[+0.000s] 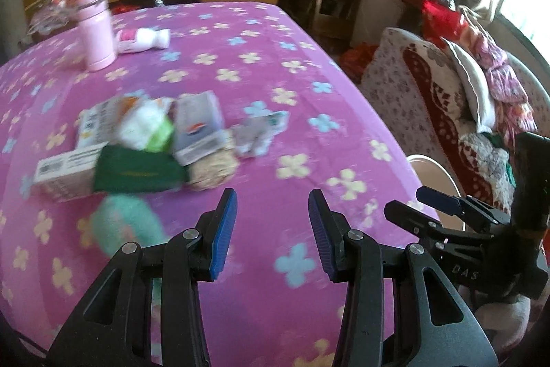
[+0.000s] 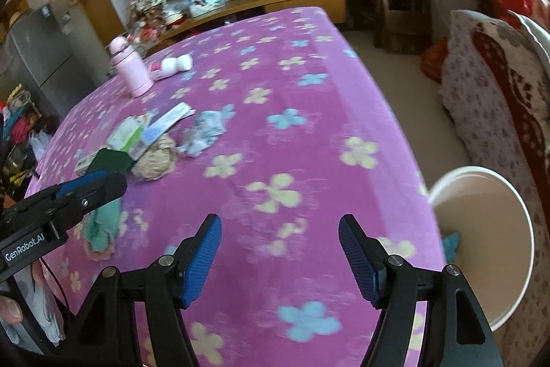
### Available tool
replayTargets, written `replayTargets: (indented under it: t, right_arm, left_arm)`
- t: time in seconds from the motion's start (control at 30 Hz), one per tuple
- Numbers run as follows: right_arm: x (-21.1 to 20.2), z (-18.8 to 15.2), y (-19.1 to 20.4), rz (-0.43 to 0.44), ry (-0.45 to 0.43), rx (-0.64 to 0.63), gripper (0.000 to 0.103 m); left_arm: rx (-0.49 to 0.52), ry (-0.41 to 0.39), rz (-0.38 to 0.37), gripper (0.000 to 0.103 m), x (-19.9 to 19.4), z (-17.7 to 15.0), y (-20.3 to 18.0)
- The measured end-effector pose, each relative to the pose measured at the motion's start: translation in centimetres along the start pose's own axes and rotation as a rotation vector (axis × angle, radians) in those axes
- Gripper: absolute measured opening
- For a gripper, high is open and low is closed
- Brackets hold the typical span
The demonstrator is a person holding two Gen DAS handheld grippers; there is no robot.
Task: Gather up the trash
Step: 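Move both tools back over the remaining trash on the table, then grasp the green cloth with the left tool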
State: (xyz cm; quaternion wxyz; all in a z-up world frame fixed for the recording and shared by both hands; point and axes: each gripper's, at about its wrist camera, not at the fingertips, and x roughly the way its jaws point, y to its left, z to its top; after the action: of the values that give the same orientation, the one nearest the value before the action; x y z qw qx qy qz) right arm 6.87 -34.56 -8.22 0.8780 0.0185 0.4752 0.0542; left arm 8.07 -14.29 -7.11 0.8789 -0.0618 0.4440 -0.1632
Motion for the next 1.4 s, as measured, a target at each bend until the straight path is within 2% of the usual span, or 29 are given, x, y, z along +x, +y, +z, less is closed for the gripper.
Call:
replayTargets:
  t: [0.23,0.33,0.5,0.63,0.77,0.8,0.87,1.0,1.1,1.17,1.4]
  right_arm:
    - [2.2,0.3,4.5,0.045,0.035,-0.063,0.069]
    - [2.8,0.3,6.1,0.063,0.044,-0.085,0.069]
    - [3.1,0.2,7.4,0.079,0.054,-0.107,0.069]
    - [3.4,0.4,8.2,0.086,0.057,-0.119,0.069]
    - [3.8,0.4,8.8,0.104,0.065,-0.127,0.069]
    - [4.0,0.3,9.1,0.111,0.068,-0.132,0.069]
    - [4.4,0.3,10.0,0.130,0.075,-0.149,0.069]
    - [5.0,0.5,12.2,0.161,0.071,-0.194,0.069]
    - [5.8,0.9,14.1,0.199,0.079,-0.226,0.059]
    - [6.3,1.3,15.3,0.232,0.084,-0.235,0.058]
    - [8.0,4.2,18.6,0.351,0.074,-0.214,0.058]
  left_arm:
    - [-0.066,0.003,0.043,0.041,-2.0,-1.7,5.0]
    - [-0.108,0.021,0.051,0.048,-1.8,-2.6,6.9]
    - [-0.195,0.043,0.049,0.049,-0.4,-3.5,8.8]
    - [-0.199,0.035,0.077,0.049,0.6,-3.6,9.2]
    - [-0.139,0.016,0.101,0.049,0.8,-3.8,9.1]
    - [-0.129,0.015,0.104,0.043,0.9,-3.9,9.3]
    - [-0.114,0.014,0.116,0.024,0.6,-4.0,9.8]
    - [-0.134,0.021,0.080,0.016,-0.6,-4.1,11.4]
    - [-0.117,0.002,0.108,0.011,-2.2,-4.2,12.6]
    - [-0.116,-0.003,0.129,0.007,-3.1,-4.4,13.6]
    - [-0.139,-0.016,0.192,0.007,-5.1,-5.0,17.0]
